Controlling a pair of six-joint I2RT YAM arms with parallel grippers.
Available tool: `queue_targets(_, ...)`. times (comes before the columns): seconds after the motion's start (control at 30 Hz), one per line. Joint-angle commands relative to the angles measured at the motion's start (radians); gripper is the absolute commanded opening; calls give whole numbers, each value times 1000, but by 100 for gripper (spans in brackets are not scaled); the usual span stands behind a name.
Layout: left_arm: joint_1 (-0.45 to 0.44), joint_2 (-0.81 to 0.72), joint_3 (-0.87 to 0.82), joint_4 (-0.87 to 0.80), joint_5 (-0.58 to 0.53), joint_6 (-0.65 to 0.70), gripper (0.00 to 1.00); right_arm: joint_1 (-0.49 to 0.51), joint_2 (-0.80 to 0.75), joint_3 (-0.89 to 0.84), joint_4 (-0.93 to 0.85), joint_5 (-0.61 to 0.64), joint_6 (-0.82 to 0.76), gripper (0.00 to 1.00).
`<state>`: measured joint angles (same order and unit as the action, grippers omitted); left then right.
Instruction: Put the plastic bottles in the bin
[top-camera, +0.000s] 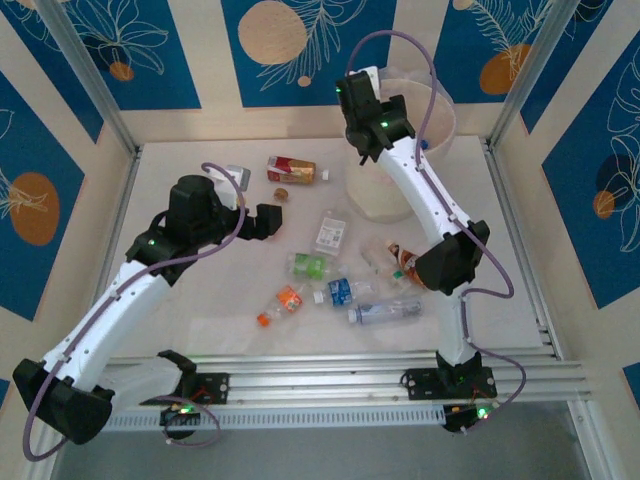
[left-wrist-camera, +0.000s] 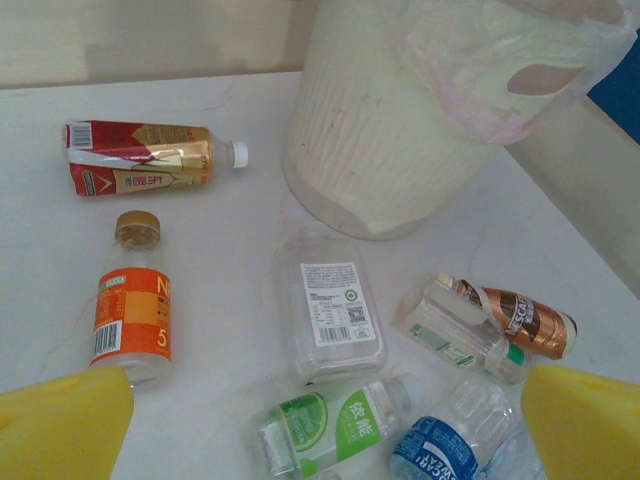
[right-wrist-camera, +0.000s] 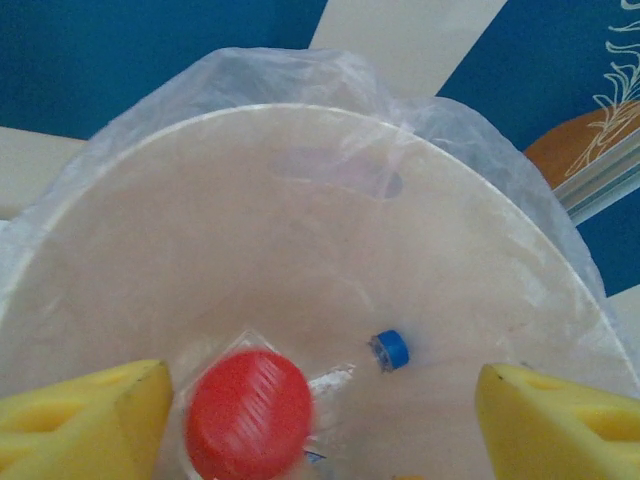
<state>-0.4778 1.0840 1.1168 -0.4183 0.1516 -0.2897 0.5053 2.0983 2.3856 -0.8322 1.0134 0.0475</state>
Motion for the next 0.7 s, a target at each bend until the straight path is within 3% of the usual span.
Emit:
queue_targets(0.0,-1,-21,-3,-34,-22,-13,99,4,-40,22,-9,-15,18,82)
queue_targets(0.23,-1,13,24,-203,-55,12,100,28,-71,75,-33,-61,2,88)
queue_targets(0.4,-1,4,-11,-230,-94,2,99,49,-106,72,-16,-58,1,88)
queue_targets(0.53,-1,30,5,-237,-165,-22,100,74,-138,69,-32,-84,13,88)
queue_targets(0.67,2,134,72,-286,-253,-46,99,100,-200,40,-38,-119,28,95)
